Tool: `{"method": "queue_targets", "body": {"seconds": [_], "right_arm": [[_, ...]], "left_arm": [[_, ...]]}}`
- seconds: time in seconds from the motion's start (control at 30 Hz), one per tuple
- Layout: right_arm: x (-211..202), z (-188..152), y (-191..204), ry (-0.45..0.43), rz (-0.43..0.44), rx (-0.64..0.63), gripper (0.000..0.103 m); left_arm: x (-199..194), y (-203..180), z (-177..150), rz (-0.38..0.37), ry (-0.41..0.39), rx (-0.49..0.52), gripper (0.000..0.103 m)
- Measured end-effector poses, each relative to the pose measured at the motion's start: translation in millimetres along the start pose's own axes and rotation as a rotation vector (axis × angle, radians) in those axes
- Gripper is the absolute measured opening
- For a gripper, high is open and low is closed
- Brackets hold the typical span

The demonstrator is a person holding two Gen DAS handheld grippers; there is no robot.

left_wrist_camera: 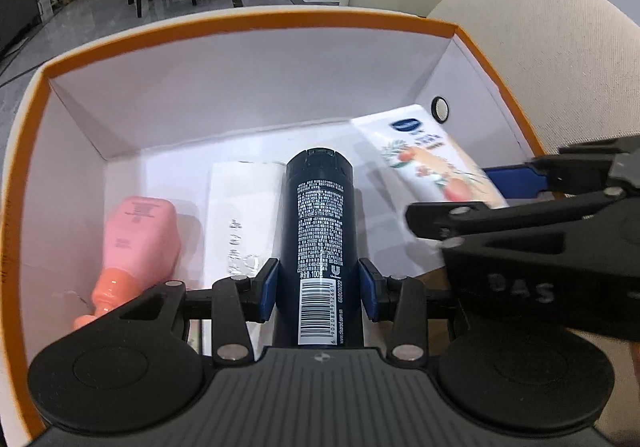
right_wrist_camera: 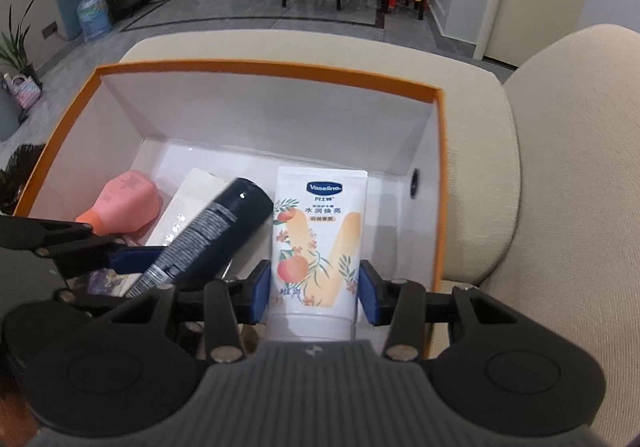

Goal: Organize rigid objects
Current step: 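Lower the spray can and Vaseline tube into the shoebox and release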

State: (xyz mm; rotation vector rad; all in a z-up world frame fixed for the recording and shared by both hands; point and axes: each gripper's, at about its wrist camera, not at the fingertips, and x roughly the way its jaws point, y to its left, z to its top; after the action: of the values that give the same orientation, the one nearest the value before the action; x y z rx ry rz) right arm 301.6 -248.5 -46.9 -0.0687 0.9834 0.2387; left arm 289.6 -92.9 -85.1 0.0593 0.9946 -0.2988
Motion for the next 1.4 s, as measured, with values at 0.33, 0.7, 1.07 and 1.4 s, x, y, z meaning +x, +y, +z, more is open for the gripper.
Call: {"method": "queue_targets", "body": {"seconds": [0.33, 0.7, 1.07, 1.4], "right_arm": [[14.1, 11.6, 16.4, 0.034, -0.027, -0.073, 0.045], [41.6, 13.5, 18.4, 0.082, -0.05, -0.078, 0.045], [41.5, 15.3, 16.9, 0.092, -0.043, -0.064, 0.045], [16.9, 21.6, 20.3, 0.035, -0.055, -0.069, 0.053]], "left_arm": [[9.5, -4.3, 2.4, 0.013, 0.012, -0.002, 0.047], [12.3, -8.4, 7.3, 0.014, 0.033, 0.005, 0.044], [4.5, -2.4, 7.2, 0.014, 0.031, 0.001, 0.053], [-18.4, -6.2, 7.0, 0.022, -0.014, 0.016, 0.053]]}}
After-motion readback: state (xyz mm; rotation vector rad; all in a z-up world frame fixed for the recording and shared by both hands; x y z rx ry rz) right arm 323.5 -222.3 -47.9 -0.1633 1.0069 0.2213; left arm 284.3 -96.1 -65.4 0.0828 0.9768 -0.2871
